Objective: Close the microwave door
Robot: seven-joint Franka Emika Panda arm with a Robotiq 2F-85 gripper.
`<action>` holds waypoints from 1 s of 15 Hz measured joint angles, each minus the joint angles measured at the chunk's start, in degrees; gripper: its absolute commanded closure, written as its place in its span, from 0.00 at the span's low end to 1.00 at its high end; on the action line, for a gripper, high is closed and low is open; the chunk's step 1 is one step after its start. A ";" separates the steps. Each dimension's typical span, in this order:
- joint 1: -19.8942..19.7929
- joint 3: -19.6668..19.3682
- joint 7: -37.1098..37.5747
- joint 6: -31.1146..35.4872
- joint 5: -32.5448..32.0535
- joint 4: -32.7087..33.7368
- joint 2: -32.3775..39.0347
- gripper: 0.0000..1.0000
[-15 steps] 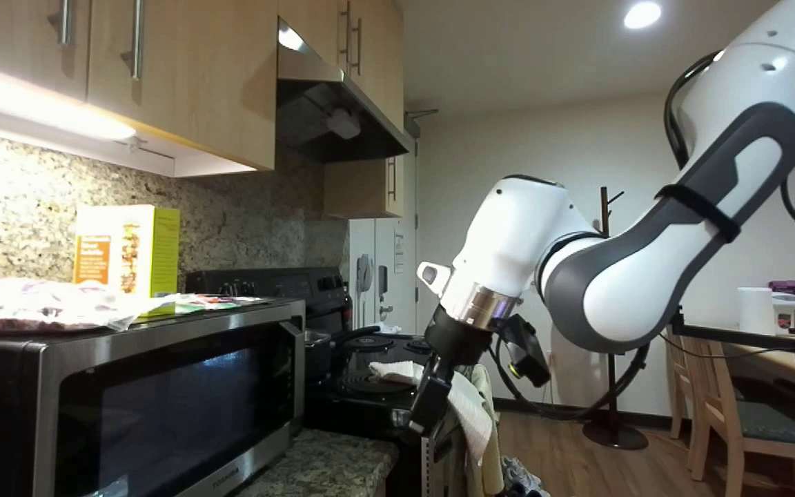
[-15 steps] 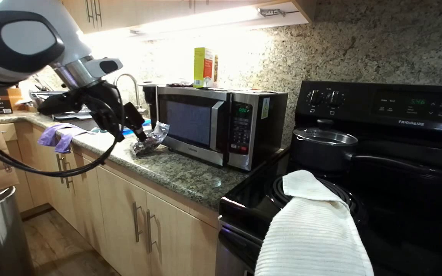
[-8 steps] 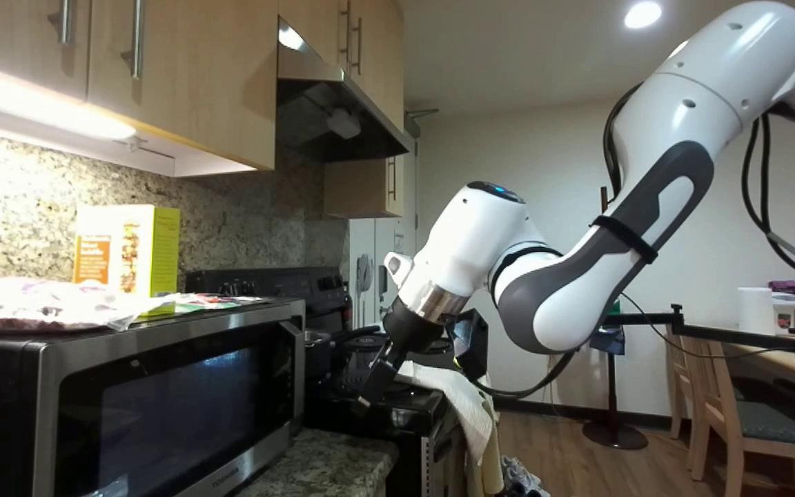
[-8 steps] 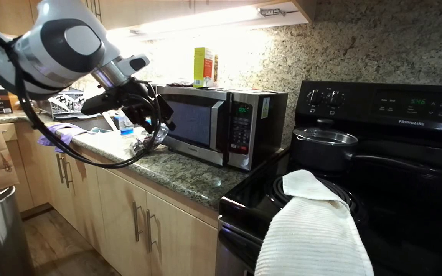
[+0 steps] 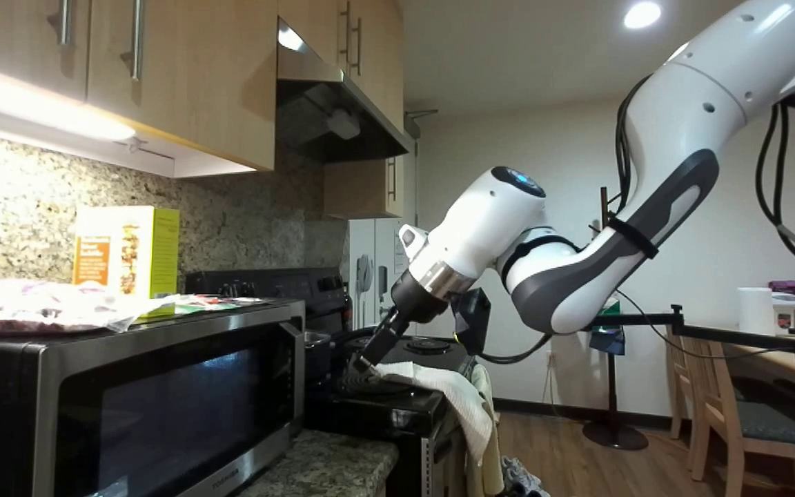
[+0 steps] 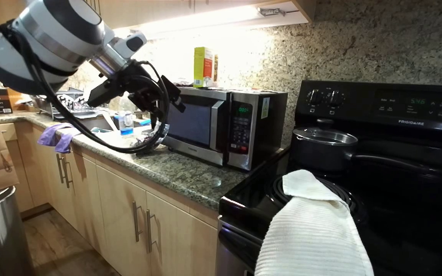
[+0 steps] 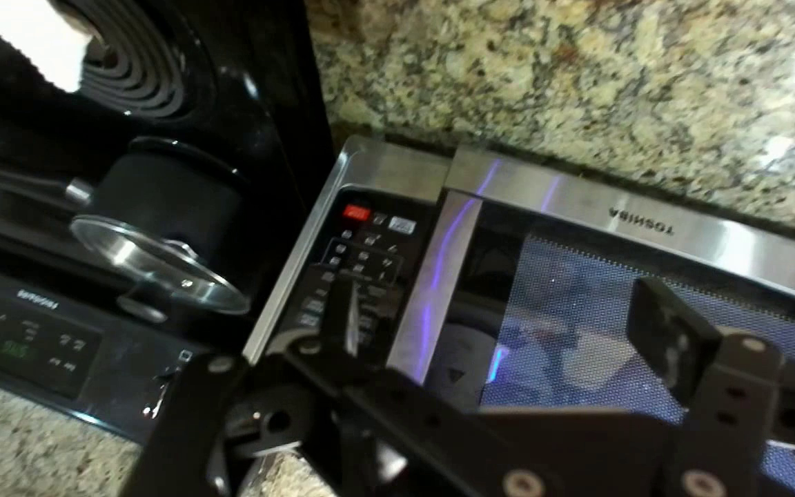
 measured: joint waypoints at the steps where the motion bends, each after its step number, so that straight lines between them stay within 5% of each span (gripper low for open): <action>1: -1.09 0.14 4.30 0.04 -4.67 1.26 -0.11 0.00; 6: -2.26 1.09 22.96 2.13 -18.77 5.72 4.92 0.00; 15: -2.09 0.97 28.36 2.44 -23.42 8.57 6.86 0.00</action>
